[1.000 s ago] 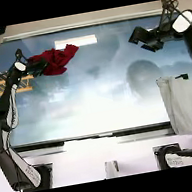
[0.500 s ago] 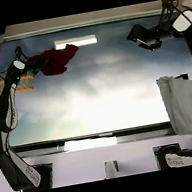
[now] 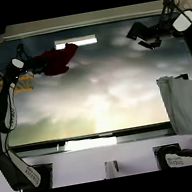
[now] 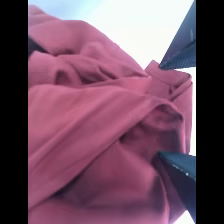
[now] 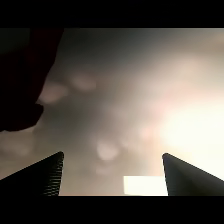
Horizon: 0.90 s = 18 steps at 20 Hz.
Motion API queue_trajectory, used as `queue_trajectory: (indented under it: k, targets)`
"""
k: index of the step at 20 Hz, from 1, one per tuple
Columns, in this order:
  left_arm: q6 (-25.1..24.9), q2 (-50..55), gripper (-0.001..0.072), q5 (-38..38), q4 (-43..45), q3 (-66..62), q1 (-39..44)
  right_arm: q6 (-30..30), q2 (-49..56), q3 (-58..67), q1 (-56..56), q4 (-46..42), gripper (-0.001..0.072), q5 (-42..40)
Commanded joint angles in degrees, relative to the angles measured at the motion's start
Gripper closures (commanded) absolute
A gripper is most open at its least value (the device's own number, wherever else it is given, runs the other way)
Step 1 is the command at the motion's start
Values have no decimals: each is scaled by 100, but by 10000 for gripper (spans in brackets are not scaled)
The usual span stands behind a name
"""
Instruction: Fold the shirts.
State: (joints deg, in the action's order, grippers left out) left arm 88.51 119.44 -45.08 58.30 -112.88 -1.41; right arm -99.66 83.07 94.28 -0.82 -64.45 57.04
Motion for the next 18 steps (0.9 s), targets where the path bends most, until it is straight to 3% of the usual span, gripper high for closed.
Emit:
queue_trajectory:
  k: [1, 2, 3, 4, 8, 9, 13, 15, 18]
  targets:
    - [-105, 179, 93, 162, 11, 0, 111, -2, -4, 7, -4, 7, 45, 17]
    - [-79, 227, 115, 262, 7, 0, 133, -2, -4, 7, -4, 7, 45, 17]
    - [-4, 267, 275, 352, -4, 0, 138, -4, -4, 7, -4, 13, 45, 20]
    - [136, 280, 651, 365, -55, 0, 138, -4, -4, 7, -4, 52, 45, 37]
    - [201, -116, 675, 240, -317, -4, 105, 33, -4, 7, -4, 107, 45, -153]
    - [20, -380, 675, 243, -367, -4, 144, 68, -37, 7, -4, 103, 46, -155]
    - [-1517, -2063, 677, 179, -391, -2, 540, 605, -529, 7, -4, 87, 47, -205]
    - [-1886, -3034, 677, 118, -391, 0, 866, 999, -966, 7, -4, 31, 47, -299]
    - [-2201, -4269, 676, 92, -328, 2, 1556, 1058, -1832, 7, -4, -155, 47, -295]
